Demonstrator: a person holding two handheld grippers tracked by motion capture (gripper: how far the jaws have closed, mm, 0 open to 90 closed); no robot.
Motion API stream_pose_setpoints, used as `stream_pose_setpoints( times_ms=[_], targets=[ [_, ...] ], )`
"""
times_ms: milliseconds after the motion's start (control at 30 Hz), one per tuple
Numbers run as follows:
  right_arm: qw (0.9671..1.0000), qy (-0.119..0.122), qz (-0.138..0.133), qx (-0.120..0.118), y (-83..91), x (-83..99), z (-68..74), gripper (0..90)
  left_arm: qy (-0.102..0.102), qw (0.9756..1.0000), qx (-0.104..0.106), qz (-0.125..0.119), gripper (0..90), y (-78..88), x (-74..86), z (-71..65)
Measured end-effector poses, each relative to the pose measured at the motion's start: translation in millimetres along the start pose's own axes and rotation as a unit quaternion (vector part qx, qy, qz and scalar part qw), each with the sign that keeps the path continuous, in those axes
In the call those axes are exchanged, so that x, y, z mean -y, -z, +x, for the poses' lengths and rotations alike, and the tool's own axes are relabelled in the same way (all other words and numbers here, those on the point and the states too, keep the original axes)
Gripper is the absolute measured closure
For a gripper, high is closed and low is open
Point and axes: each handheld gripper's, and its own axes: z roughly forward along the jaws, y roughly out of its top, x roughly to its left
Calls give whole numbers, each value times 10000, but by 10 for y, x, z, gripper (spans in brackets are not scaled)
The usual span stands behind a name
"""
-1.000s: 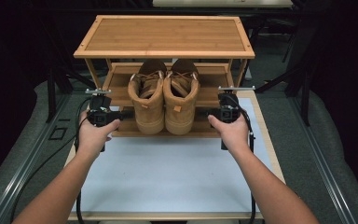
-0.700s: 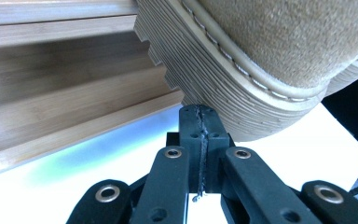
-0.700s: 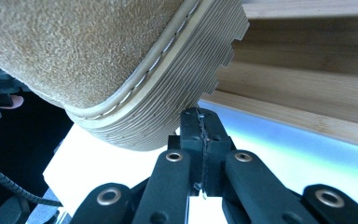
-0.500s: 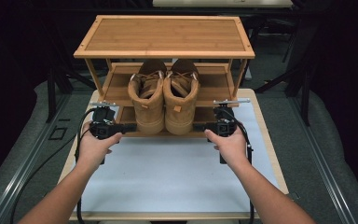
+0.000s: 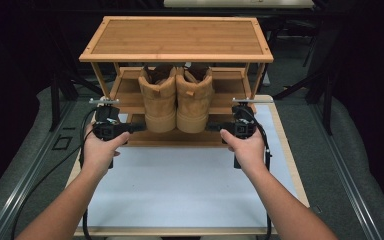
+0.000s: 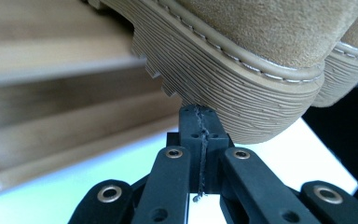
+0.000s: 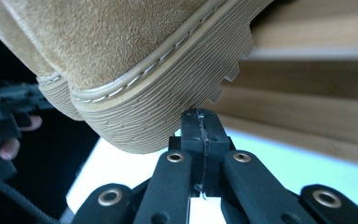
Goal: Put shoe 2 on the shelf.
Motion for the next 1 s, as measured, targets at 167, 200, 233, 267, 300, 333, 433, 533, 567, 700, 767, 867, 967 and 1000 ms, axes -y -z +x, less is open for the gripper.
stream_pose_setpoints(
  times_ms=[167,200,233,267,300,333,433,533,567,700,767,867,967,1000],
  targets=[
    [9995,-192,-196,174,-144,-185,-51,900,181,9996,-194,-65,900,-176,-180,82],
    [9993,-204,-230,207,-168,-215,-69,900,181,9996,-194,-65,900,-176,-180,82],
    [9991,-225,-243,253,-190,-241,-88,900,239,9995,-193,-46,900,-239,-216,111],
    [9991,-225,-243,253,-190,-241,-88,900,239,9995,-193,-46,900,-239,-216,111],
    [9988,-268,-233,330,-244,-276,-127,900,188,9993,-309,25,900,-316,-223,120],
    [9988,-268,-233,330,-244,-276,-127,900,188,9993,-309,25,900,-316,-223,120],
    [9987,-211,-179,436,-305,-280,-173,900,254,9993,-245,-93,900,-343,-211,150],
    [9989,-197,-173,400,-304,-281,-181,900,213,9996,-191,-43,900,-332,-202,161],
    [9986,-104,-114,497,-291,-273,-169,900,238,9996,-138,4,900,-303,-190,167],
    [9970,181,43,750,-247,-231,-160,900,137,9997,-170,125,900,-228,-139,178],
    [9950,419,154,895,-150,-140,-177,900,99,9997,-94,214,894,-143,-4,229],
    [9919,627,260,1076,-56,7,-241,899,58,9993,-176,317,863,-78,234,345],
    [9890,691,434,1235,14,193,-374,887,48,9988,-289,394,827,-58,429,458],
    [9890,691,434,1235,14,193,-374,887,46,9983,-380,438,827,-47,532,516]
  ],
)
